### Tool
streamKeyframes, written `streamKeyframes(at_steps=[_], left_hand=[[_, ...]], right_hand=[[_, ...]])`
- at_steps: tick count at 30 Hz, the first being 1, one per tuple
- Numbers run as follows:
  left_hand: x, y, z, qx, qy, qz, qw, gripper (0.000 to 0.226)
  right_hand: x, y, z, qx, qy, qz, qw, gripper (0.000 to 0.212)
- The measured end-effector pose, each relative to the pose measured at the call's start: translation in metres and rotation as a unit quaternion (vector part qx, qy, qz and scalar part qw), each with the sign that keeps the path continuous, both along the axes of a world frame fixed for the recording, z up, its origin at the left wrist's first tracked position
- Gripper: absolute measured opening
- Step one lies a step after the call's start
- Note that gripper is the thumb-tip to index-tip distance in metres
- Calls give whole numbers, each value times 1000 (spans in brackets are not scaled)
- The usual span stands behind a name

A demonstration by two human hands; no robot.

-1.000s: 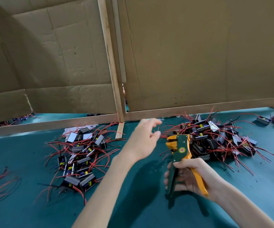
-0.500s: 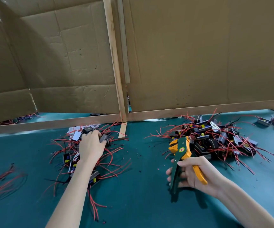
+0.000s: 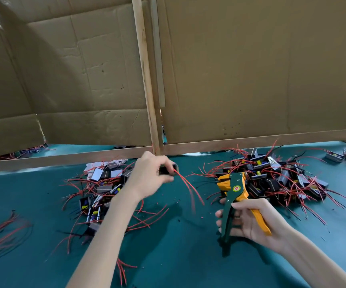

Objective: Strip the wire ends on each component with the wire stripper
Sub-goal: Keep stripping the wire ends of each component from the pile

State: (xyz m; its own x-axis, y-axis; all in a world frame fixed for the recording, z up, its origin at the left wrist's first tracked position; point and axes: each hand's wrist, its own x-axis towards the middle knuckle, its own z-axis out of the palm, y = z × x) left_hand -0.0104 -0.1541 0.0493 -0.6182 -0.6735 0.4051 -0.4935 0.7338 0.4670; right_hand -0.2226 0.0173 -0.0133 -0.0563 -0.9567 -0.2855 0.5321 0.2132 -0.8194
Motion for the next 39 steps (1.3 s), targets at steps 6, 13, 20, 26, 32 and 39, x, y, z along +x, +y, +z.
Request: streamKeyframes(at_steps=[6, 13, 20, 26, 32, 39], left_hand=[[-31, 19, -39, 15, -204, -91, 975, 13], [-31, 14, -38, 23, -189, -82, 978, 44], [-39, 21, -51, 133, -111, 20, 985, 23], [-48, 25, -66, 183, -22, -2, 983, 7], [-44, 23, -54, 292, 158, -56, 942, 17], [-42, 28, -31, 297, 248, -95, 917, 14]], right_hand=[[-5, 2, 2, -14, 0, -18, 1000, 36], [-5, 3, 4, -16, -4, -17, 1000, 35], [-3, 2, 5, -14, -3, -21, 1000, 35], [-3, 3, 5, -13, 12, -20, 1000, 41], [-1, 5, 4, -22, 8, 3, 1000, 44], [6, 4, 2, -78, 17, 28, 996, 46]])
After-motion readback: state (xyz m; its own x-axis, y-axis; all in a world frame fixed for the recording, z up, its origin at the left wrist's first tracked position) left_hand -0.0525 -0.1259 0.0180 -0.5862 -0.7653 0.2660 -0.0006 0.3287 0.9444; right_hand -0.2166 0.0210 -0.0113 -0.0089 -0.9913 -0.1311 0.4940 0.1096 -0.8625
